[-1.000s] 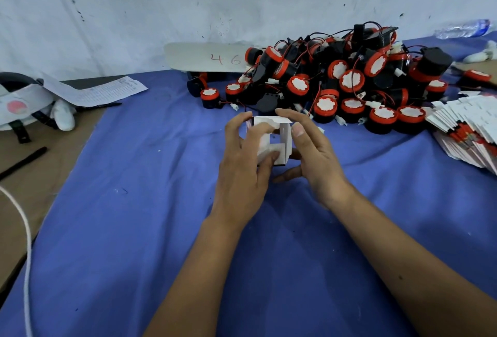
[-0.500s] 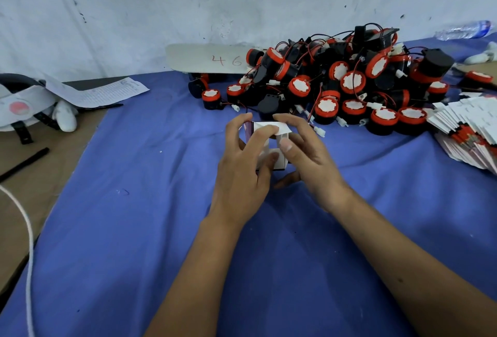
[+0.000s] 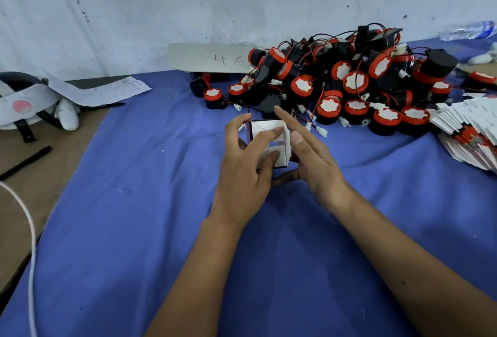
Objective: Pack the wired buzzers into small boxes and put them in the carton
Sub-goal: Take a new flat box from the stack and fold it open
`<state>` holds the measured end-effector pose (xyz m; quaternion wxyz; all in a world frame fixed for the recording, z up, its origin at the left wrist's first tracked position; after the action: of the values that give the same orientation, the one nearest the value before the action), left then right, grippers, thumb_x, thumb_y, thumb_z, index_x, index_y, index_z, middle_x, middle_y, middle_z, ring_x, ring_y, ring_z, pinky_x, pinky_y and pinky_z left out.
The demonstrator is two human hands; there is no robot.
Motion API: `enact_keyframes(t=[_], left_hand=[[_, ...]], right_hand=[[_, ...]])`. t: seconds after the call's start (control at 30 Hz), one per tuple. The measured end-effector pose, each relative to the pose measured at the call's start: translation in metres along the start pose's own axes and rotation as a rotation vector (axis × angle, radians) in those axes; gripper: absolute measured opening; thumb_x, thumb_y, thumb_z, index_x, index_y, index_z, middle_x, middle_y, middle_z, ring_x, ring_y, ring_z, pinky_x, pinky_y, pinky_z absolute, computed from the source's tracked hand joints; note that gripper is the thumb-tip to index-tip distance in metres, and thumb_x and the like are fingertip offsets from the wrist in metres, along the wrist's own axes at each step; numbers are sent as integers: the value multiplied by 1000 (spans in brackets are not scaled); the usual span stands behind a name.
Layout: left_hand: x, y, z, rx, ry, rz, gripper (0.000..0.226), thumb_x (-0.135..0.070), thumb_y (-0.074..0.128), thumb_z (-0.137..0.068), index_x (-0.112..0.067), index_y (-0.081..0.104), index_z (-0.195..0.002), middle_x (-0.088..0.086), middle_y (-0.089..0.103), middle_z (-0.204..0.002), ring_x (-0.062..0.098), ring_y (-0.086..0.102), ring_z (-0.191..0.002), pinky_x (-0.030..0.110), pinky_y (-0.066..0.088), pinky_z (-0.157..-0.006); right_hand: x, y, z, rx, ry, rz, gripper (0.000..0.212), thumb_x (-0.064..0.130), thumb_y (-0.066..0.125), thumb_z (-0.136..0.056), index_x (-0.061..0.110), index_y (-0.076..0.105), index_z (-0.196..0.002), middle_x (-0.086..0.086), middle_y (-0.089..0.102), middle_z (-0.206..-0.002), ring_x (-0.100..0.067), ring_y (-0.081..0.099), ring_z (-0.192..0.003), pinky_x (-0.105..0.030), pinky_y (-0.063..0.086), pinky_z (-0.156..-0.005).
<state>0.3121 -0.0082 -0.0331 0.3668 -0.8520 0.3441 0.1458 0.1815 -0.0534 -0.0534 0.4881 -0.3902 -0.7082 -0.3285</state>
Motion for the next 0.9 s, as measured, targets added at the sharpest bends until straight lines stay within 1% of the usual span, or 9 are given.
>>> enact_keyframes(t=[0.1,0.27,0.33,0.43,0.5,0.6,0.73,0.83,0.9], left_hand=[[-2,2,0,11,4,8,38,-7,58,-97,-23,66,-131,7,33,-155,0,54,-92,0,39,-80],[-1,3,1,-7,-43,66,30,-17,62,-96,-23,65,-126,0,36,-152,3,56,-97,3,42,-81],[-1,2,0,-36,-41,101,37,-19,67,-93,-24,61,-130,-1,41,-146,-1,55,-110,3,42,-85],[2,-1,-2,-61,-46,108,55,-14,75,-85,-21,52,-135,-5,47,-136,6,53,-102,6,40,-87],[4,-2,-2,-40,-28,109,66,-12,78,-81,-21,48,-139,-6,47,-136,11,53,-100,13,44,-88],[3,3,0,31,-13,150,81,-13,81,-79,-20,40,-149,-6,44,-142,18,58,-111,26,55,-89],[6,4,-1,35,-41,101,86,-17,86,-80,-11,41,-153,-1,45,-147,10,51,-130,17,48,-101],[7,3,-1,46,-65,91,86,-19,88,-79,-12,43,-152,-4,42,-149,26,60,-120,40,59,-92],[5,4,-1,53,-43,83,85,-19,87,-79,-12,44,-152,-5,43,-148,31,63,-112,45,61,-87]], right_hand=[[3,-3,0,-41,-26,52,48,24,49,-108,37,41,-154,0,66,-131,-24,72,-108,-41,63,-70],[-4,-8,-2,-162,58,27,51,18,59,-103,26,43,-151,-4,67,-133,-20,74,-104,-37,62,-66],[-6,-10,-3,-169,66,32,47,18,60,-103,19,47,-148,-7,66,-134,-25,74,-104,-42,62,-67],[-7,-10,-3,-168,54,49,45,18,62,-102,15,51,-145,-6,69,-129,-26,74,-103,-46,63,-69],[-8,-11,-4,-189,57,57,43,18,63,-101,16,53,-143,-5,71,-126,-25,74,-102,-43,63,-70],[-7,-16,-4,-228,40,69,33,16,62,-102,20,60,-134,-2,74,-119,-23,74,-102,-43,63,-73],[-6,-17,-4,-251,34,133,36,16,66,-100,22,60,-135,4,72,-122,-14,70,-111,-44,64,-78],[-3,-19,-4,-268,21,166,37,15,72,-96,18,63,-132,6,72,-122,-12,70,-110,-48,64,-77],[-1,-21,-2,-272,14,187,38,16,76,-92,16,64,-128,5,74,-120,-13,72,-108,-48,64,-81]])
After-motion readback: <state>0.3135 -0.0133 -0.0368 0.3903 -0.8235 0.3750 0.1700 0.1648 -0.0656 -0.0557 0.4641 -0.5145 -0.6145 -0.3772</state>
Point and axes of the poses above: each hand's wrist, its own z-axis away from the middle knuckle, its own y-axis out of the palm, x = y × z, the point moved 6 cm from there along -z, towards the middle knuckle
